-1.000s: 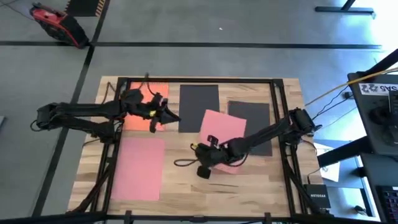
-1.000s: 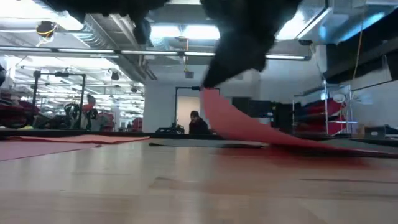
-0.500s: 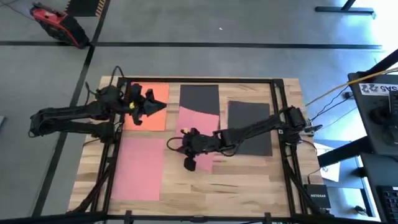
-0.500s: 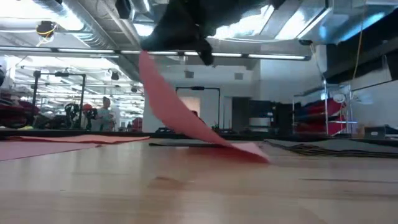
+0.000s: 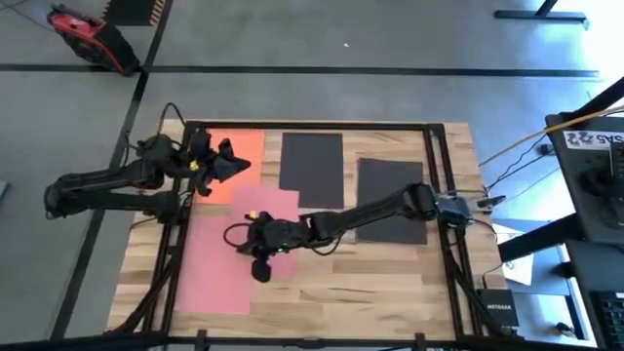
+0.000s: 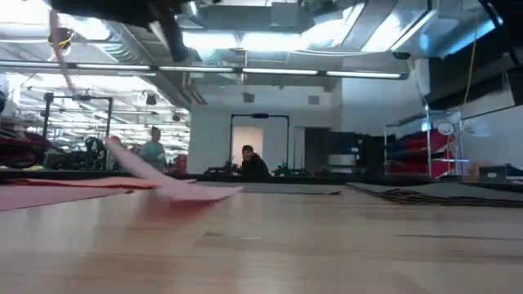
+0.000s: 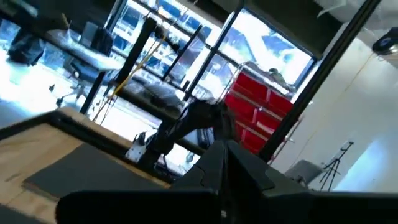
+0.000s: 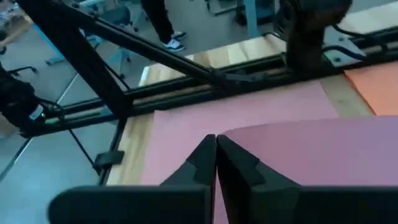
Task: Organize paper
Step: Stack the pink color paper on top of the other pink color paper
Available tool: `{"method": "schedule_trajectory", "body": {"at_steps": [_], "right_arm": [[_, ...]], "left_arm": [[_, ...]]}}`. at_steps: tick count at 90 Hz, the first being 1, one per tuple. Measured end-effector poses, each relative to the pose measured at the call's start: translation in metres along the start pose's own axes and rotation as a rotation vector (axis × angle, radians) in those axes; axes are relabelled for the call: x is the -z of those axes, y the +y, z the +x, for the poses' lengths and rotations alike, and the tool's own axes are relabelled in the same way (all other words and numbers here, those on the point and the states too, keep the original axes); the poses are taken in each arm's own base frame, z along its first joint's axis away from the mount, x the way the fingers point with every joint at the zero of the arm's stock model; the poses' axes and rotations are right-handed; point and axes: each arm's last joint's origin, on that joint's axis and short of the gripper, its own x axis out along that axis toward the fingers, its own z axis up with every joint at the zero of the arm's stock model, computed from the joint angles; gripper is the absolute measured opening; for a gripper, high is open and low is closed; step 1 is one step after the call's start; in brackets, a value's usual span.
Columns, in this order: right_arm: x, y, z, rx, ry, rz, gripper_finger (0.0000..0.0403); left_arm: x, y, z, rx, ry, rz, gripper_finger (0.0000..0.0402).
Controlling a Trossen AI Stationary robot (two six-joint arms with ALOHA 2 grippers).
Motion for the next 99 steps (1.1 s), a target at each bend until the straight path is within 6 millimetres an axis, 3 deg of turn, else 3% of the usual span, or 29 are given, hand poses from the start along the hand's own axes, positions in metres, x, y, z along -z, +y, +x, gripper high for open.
{"method": "schedule_trajectory", "body": {"at_steps": [37,56,99], "right_arm": [[-0.001,0.012,0.032,-0.077,-0.05,0.014,0.0],[-0.001,0.023,0.033,-0.076,-0.076,0.013,0.0],[-0.006,0.027,0.032,-0.127,-0.121,0.013,0.0003]], "left_arm": [[-0.009,-0.011,-0.018,0.04,-0.06,0.01,0.0],[-0.008,-0.01,-0.018,0.029,-0.043,0.003,0.0],[-0.006,-0.008,-0.017,0.021,-0.031,-0.026,0.0]]}}
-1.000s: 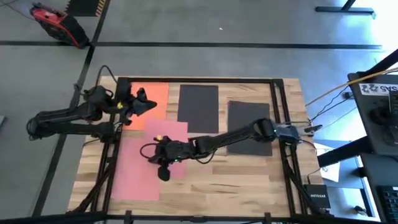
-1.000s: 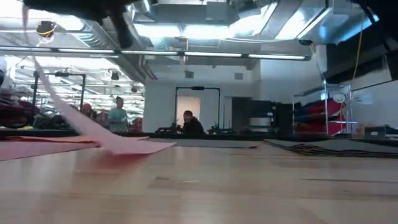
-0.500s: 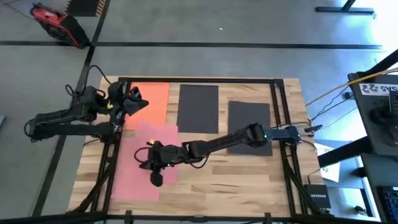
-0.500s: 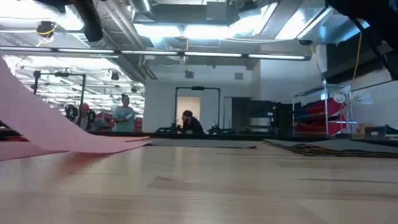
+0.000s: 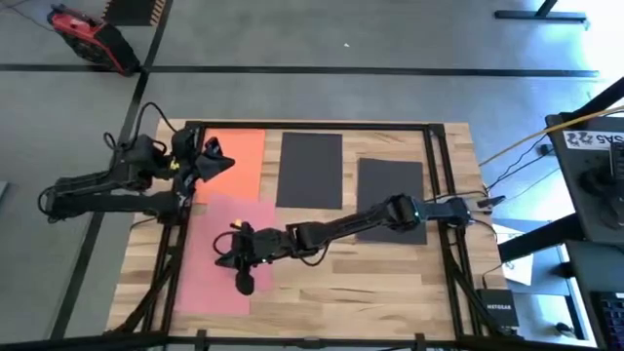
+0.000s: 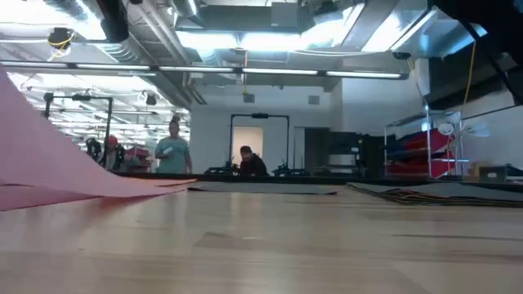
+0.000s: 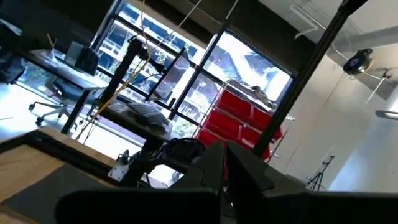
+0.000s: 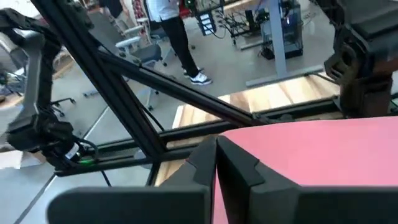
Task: Organize paper
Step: Stack the pink color paper on top of the other pink color paper
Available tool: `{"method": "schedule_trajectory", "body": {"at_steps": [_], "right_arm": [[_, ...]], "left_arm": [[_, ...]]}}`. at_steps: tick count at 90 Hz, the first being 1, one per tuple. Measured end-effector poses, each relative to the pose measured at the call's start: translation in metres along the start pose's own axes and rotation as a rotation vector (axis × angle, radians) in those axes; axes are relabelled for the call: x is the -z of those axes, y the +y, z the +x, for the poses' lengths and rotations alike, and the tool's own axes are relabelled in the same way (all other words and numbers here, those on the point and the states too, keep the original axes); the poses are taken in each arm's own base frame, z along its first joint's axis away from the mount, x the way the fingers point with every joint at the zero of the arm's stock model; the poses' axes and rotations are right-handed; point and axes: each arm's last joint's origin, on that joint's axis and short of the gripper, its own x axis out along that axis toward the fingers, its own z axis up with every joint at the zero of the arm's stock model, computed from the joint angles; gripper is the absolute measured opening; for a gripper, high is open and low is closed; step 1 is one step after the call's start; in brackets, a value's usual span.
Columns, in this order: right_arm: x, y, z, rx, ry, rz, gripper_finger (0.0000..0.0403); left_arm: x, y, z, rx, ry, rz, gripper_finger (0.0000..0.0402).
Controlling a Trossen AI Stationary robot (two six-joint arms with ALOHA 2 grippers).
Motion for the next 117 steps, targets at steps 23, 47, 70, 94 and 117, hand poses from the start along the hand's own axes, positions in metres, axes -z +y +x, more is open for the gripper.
{"method": "schedule_trajectory", "body": {"at_steps": [23,47,70,94,117], "right_arm": [[0.005,0.01,0.0,-0.029,0.021,-0.007,0.0052],[0.02,0.026,-0.003,-0.102,0.161,-0.037,0.0066],[0.054,0.036,-0.04,0.203,0.644,-0.176,0.0006],[0.071,0.027,-0.08,0.536,0.986,-0.26,0.0],[0.09,0.039,-0.081,0.421,1.06,-0.204,0.0]], "left_arm": [[0.004,0.002,0.0,-0.025,0.037,-0.01,0.0],[0.009,0.006,0.0,-0.062,0.092,-0.017,0.0],[0.016,0.004,0.0,-0.055,0.149,-0.017,0.0],[0.024,-0.002,0.0,-0.061,0.188,0.035,0.0],[0.032,-0.007,0.0,-0.058,0.234,0.027,0.0]]}}
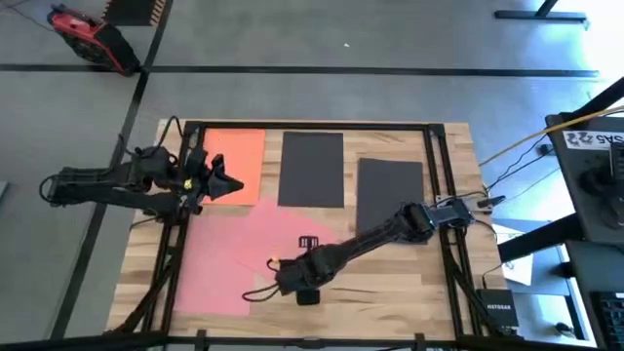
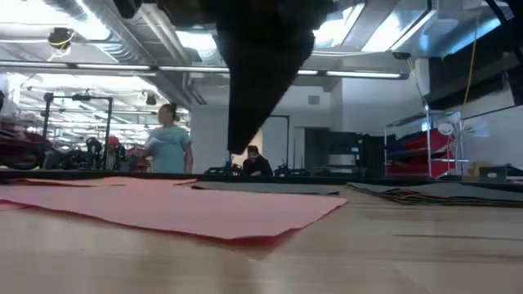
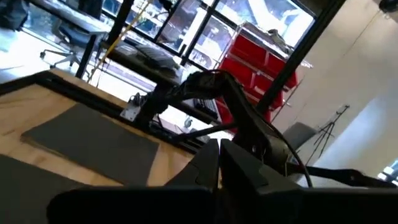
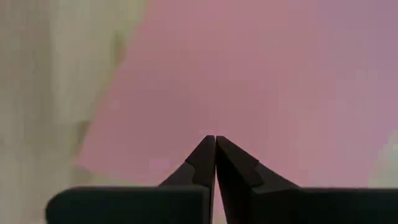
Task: Organize paper
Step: Stack the pink color paper on top of the other pink color paper
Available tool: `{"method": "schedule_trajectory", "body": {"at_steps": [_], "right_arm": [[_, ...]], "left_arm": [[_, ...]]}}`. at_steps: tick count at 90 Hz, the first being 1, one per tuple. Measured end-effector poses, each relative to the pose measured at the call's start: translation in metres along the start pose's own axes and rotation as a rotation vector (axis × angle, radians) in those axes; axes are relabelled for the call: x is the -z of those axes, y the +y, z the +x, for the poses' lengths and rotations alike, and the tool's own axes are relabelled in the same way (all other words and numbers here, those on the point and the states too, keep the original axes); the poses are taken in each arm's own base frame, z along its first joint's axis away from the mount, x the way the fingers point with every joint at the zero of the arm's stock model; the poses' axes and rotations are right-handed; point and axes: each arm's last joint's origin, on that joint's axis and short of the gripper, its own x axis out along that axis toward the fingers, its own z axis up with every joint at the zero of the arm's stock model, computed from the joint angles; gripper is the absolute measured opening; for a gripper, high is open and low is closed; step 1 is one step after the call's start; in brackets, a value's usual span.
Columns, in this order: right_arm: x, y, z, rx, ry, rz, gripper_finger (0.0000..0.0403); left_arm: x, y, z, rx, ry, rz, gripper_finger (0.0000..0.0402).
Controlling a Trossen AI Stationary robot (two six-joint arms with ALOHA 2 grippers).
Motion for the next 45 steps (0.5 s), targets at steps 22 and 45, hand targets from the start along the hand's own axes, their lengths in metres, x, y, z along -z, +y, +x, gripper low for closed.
{"method": "schedule_trajectory", "body": {"at_steps": [22,45], "right_arm": [[0.01,0.018,0.028,-0.153,-0.007,0.031,0.0],[-0.006,0.025,0.037,-0.394,-0.154,0.074,0.0]], "left_arm": [[0.005,-0.003,0.0,-0.007,0.03,0.009,0.0],[0.008,-0.004,0.0,-0.018,0.045,0.006,0.0]]}}
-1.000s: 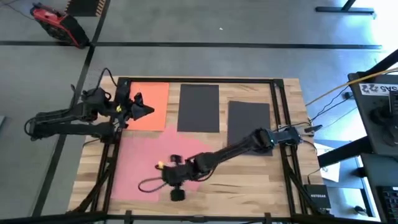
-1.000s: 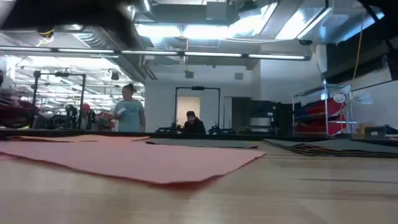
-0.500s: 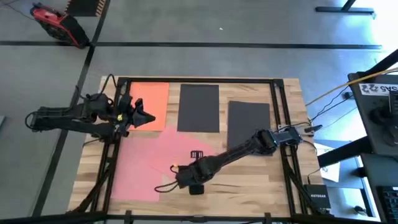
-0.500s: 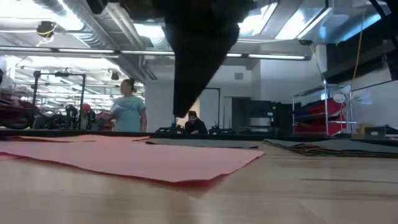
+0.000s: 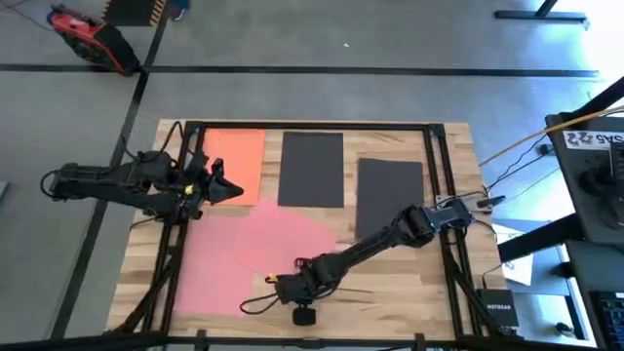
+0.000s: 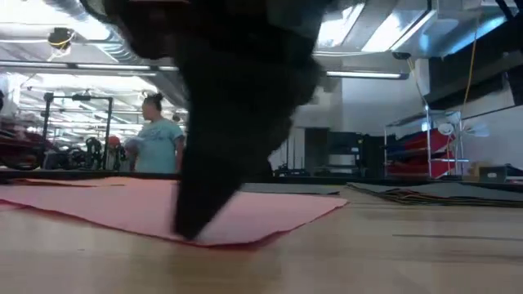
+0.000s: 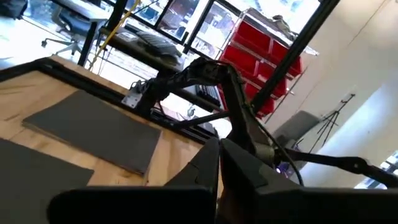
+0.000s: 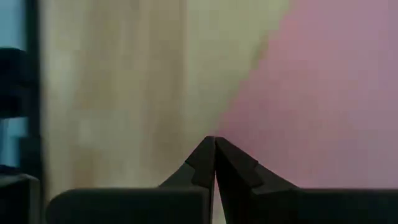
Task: Organize paper
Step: Stack the pink color paper on top of the other pink color paper
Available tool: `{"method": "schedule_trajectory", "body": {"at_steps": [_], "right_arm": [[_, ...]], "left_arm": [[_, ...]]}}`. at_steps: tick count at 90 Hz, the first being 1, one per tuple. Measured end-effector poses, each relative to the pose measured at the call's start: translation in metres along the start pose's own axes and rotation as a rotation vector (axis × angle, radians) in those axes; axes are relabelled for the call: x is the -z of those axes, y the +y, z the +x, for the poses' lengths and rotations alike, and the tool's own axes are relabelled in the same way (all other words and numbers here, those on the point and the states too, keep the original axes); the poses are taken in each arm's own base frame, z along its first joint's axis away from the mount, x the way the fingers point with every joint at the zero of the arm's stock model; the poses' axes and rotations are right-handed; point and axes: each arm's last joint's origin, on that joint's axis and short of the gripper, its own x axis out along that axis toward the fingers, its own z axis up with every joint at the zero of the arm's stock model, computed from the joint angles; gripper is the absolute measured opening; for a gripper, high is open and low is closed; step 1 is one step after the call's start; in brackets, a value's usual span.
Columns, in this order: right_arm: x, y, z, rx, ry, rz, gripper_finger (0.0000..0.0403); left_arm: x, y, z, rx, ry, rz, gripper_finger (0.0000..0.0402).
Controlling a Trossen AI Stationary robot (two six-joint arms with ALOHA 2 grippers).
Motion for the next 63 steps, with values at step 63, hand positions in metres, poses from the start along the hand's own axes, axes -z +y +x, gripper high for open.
{"method": "schedule_trajectory", "body": {"at_steps": [63], "right_arm": [[0.0,-0.019,-0.025,0.404,0.115,0.049,0.0]], "left_arm": [[0.006,0.004,0.0,-0.07,0.053,-0.015,0.0]]}}
